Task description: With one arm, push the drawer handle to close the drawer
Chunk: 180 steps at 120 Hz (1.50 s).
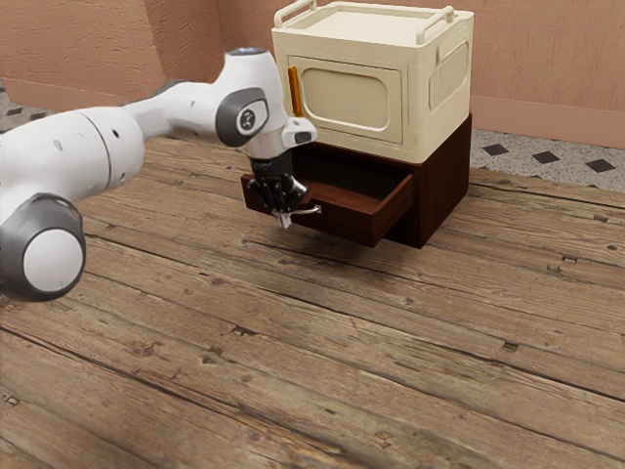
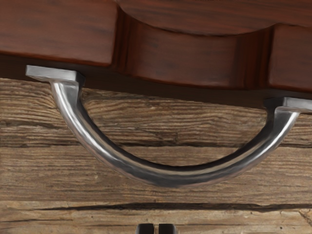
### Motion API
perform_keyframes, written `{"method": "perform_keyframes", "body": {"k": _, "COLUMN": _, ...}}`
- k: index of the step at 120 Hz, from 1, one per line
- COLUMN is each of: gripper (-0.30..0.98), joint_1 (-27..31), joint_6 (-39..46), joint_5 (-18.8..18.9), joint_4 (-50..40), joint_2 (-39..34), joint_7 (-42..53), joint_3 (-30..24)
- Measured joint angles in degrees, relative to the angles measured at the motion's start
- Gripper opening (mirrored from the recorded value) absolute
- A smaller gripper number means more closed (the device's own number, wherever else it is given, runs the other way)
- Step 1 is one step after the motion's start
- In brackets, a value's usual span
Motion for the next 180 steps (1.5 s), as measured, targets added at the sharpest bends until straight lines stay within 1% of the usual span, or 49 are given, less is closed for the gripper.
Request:
{"method": "perform_keyframes", "body": {"k": 36, "gripper": -0.1, "joint_1": -0.6, "joint_6": 0.2, "joint_5": 0.9, "joint_4": 6.1, "joint_2": 3.9, "joint_7": 5.8, "joint_3": -0.5}}
{"method": "perform_keyframes", "body": {"k": 72, "gripper": -0.1, "joint_1": -1.8, "joint_6": 0.3, "joint_5": 0.8, "joint_4": 9.2, "joint_2": 5.9, "joint_7": 9.1, "joint_3": -0.5}}
{"method": "perform_keyframes", "body": {"k": 92, "gripper": -0.1, "joint_1": -1.7, "joint_6": 1.1, "joint_5": 0.8, "joint_4": 9.5, "joint_2": 6.4, "joint_7": 9.7, "joint_3": -0.2}}
{"method": "perform_keyframes", "body": {"k": 133, "gripper": -0.1, "joint_1": -1.8, "joint_6": 3.2, "joint_5": 0.8, "joint_4": 14.2, "joint_2": 10.0, "joint_7": 10.3, "joint_3": -0.2}}
{"method": "perform_keyframes", "body": {"k": 170, "gripper": -0.1, "joint_1": -1.8, "joint_6": 4.3, "joint_5": 0.8, "joint_4": 14.5, "joint_2": 10.7, "joint_7": 9.4, "joint_3": -0.1}}
{"method": "perform_keyframes", "body": {"k": 180, "gripper": -0.1, "joint_1": -1.9, "joint_6": 4.5, "joint_5": 0.7, "joint_4": 15.8, "joint_2": 11.1, "joint_7": 9.1, "joint_3": -0.1}}
